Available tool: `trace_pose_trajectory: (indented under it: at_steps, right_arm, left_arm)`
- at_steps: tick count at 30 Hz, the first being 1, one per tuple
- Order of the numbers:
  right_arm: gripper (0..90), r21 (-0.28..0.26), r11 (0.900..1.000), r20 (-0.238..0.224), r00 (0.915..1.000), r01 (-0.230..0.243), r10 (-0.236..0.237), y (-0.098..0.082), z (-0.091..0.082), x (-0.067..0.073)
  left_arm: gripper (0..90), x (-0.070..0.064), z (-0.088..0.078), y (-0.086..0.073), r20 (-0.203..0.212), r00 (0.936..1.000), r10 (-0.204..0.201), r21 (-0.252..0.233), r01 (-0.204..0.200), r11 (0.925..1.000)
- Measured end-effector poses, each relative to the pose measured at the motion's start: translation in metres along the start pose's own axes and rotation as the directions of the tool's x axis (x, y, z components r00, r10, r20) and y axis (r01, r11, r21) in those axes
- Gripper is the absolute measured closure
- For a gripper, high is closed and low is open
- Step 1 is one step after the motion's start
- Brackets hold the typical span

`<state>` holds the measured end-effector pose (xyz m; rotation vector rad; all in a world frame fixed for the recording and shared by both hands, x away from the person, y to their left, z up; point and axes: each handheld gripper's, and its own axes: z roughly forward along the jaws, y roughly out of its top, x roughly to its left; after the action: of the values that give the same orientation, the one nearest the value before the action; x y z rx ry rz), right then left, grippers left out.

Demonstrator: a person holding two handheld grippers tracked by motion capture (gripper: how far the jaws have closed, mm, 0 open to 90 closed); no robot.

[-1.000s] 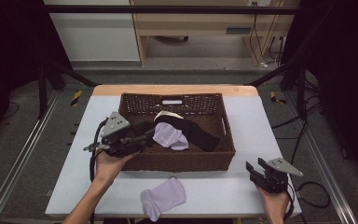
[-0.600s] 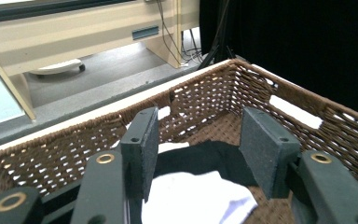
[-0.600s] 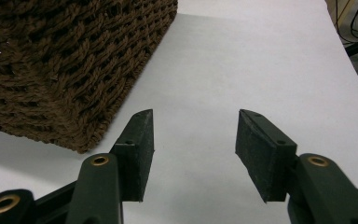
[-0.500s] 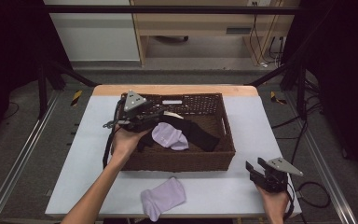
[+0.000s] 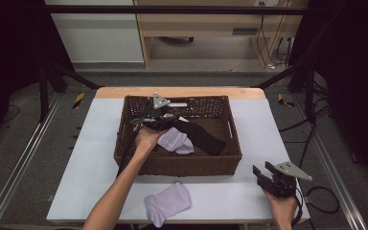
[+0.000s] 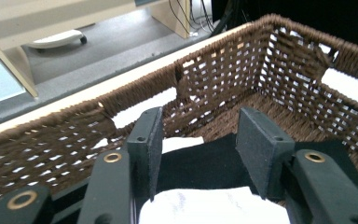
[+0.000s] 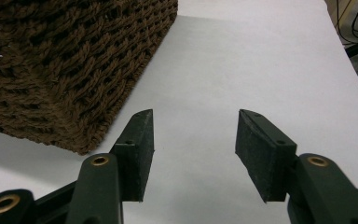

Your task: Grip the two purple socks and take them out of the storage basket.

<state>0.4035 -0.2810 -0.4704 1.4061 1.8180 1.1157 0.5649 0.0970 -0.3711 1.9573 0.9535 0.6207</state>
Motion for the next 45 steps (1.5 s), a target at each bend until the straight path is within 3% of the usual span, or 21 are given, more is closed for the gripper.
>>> trace_pose_trajectory:
  at_steps: [10, 16, 22, 24, 25, 26, 27, 36, 37, 40, 44, 45]
  right_arm:
    - [47.1, 0.003, 1.000, -0.003, 1.0000, -0.001, 0.001, 0.000, 0.000, 0.001]
    - [47.2, 0.001, 1.000, -0.004, 1.0000, 0.004, -0.004, 0.000, 0.001, 0.001]
    - [47.2, 0.003, 1.000, -0.003, 1.0000, 0.006, -0.006, 0.000, 0.001, 0.001]
    - [47.2, 0.005, 1.000, -0.003, 1.0000, 0.006, -0.006, 0.000, 0.001, 0.001]
    - [47.2, 0.005, 1.000, -0.003, 1.0000, 0.005, -0.005, 0.000, 0.001, 0.002]
    - [47.2, 0.005, 1.000, -0.003, 1.0000, 0.005, -0.005, 0.000, 0.001, 0.002]
    - [47.2, 0.004, 1.000, -0.002, 1.0000, 0.005, -0.005, 0.000, 0.001, 0.001]
    - [47.1, 0.005, 1.000, 0.000, 1.0000, 0.006, -0.006, 0.000, 0.001, 0.001]
    - [47.1, 0.004, 1.000, -0.001, 1.0000, 0.005, -0.005, 0.000, 0.001, 0.001]
    - [47.1, 0.004, 1.000, -0.001, 1.0000, 0.005, -0.005, 0.000, 0.001, 0.001]
    - [47.1, 0.006, 1.000, -0.001, 1.0000, 0.007, -0.007, 0.000, 0.001, 0.001]
    - [47.1, 0.007, 1.000, -0.004, 1.0000, 0.005, -0.005, 0.000, 0.001, 0.002]
  left_arm:
    - [52.0, -0.002, 0.020, -0.011, 0.018, 0.9998, 0.008, 0.089, -0.010, 0.9960]
    - [52.0, -0.001, 0.027, -0.016, 0.034, 0.9993, -0.014, 0.151, 0.009, 0.9885]
    - [52.0, 0.000, 0.031, -0.020, 0.022, 0.9997, -0.014, 0.206, 0.009, 0.9785]
    - [52.0, -0.001, 0.033, -0.021, 0.011, 0.9999, -0.008, 0.230, 0.005, 0.9732]
    - [52.0, -0.001, 0.036, -0.022, 0.003, 1.0000, 0.004, 0.260, -0.004, 0.9655]
    - [52.0, -0.001, 0.036, -0.022, 0.003, 1.0000, 0.004, 0.260, -0.004, 0.9655]
    - [52.0, 0.000, 0.038, -0.023, 0.005, 0.9999, 0.010, 0.283, -0.011, 0.9590]
    - [51.2, 0.004, 0.046, -0.027, -0.001, 0.9999, 0.013, 0.341, -0.012, 0.9401]
    - [51.7, 0.004, 0.048, -0.028, 0.014, 0.9999, 0.002, 0.353, -0.007, 0.9356]
    - [52.2, 0.002, 0.049, -0.028, 0.035, 0.9993, 0.010, 0.357, -0.022, 0.9338]
    - [56.5, 0.001, 0.052, -0.029, 0.046, 0.9987, 0.022, 0.402, -0.038, 0.9147]
    - [59.1, 0.001, 0.054, -0.029, 0.046, 0.9988, 0.017, 0.421, -0.035, 0.9063]
